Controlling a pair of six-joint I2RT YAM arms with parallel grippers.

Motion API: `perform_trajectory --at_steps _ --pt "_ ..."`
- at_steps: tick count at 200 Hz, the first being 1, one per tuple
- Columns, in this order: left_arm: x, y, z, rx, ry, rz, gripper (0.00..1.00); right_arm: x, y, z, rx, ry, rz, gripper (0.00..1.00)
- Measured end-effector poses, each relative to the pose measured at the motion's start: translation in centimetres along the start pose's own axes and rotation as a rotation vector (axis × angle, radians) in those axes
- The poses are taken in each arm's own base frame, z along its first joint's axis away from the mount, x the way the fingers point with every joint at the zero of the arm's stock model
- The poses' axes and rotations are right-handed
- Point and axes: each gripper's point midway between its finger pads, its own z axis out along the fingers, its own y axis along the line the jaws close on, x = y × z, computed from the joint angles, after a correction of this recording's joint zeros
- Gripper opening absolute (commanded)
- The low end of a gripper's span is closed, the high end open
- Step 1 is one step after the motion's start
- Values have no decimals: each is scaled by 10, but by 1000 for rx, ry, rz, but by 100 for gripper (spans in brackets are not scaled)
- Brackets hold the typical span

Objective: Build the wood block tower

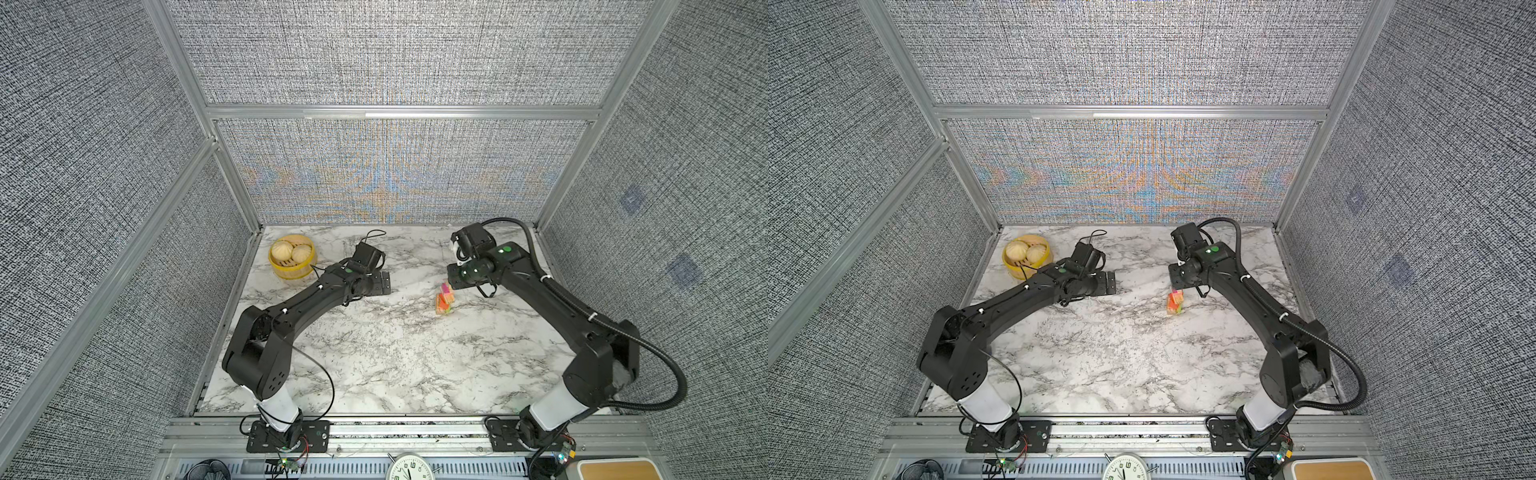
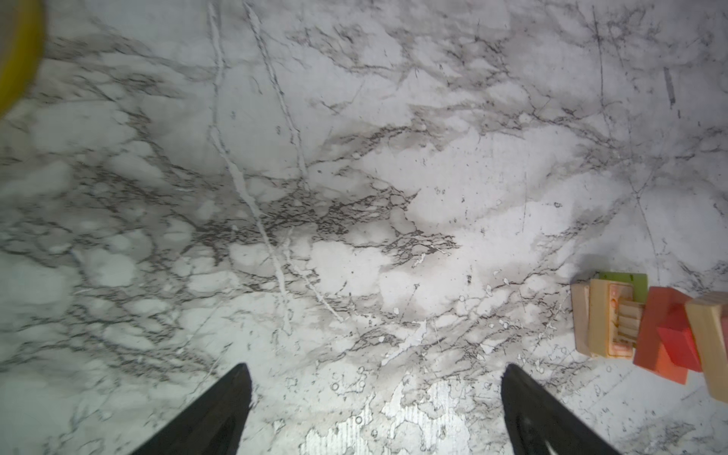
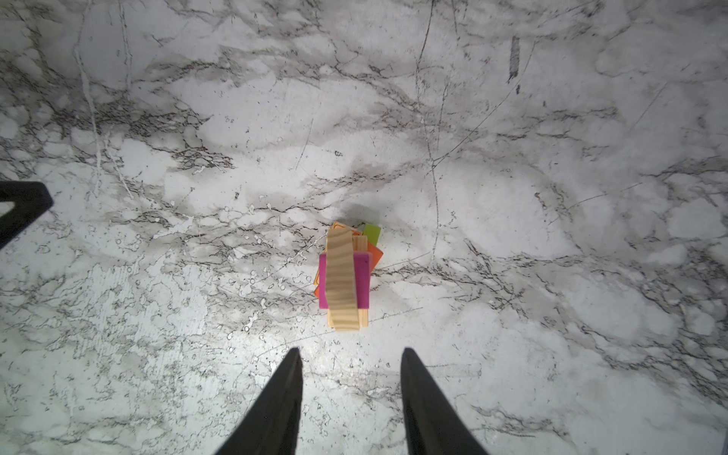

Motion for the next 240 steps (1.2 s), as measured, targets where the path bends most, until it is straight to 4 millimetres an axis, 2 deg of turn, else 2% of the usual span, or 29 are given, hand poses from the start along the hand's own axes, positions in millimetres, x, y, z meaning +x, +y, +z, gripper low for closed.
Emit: perform_trajectory --at_steps 36,55,76,98,115,139,152,167,200,221,240 --pt "-19 19 -40 -68 -115 -29 99 -1 -13 -33 24 -147 15 46" --pt "-24 36 -68 -109 -194 -57 100 9 -23 -44 43 -225 26 47" --pt "-21 62 -99 -161 -292 -95 99 23 -33 -49 59 -315 45 53" --pt "-9 88 -115 -206 -389 -93 100 45 -44 -42 76 -392 69 63" --pt "3 105 -114 -240 -446 -84 100 57 -51 -36 90 -440 88 77" --pt "17 119 -105 -262 -502 -52 100 69 -62 -24 133 -497 94 99" --pt "15 123 -105 -282 -533 -50 100 75 -70 -16 176 -509 90 99" --pt "4 124 -107 -311 -578 -43 100 80 -80 -7 233 -525 107 99" --pt "-17 129 -89 -448 -571 11 99 88 -101 21 387 -506 79 99" --pt "-28 149 -85 -513 -576 -9 100 80 -113 27 478 -518 60 99" --pt "-33 179 -81 -567 -551 -49 99 79 -127 31 550 -523 57 99"
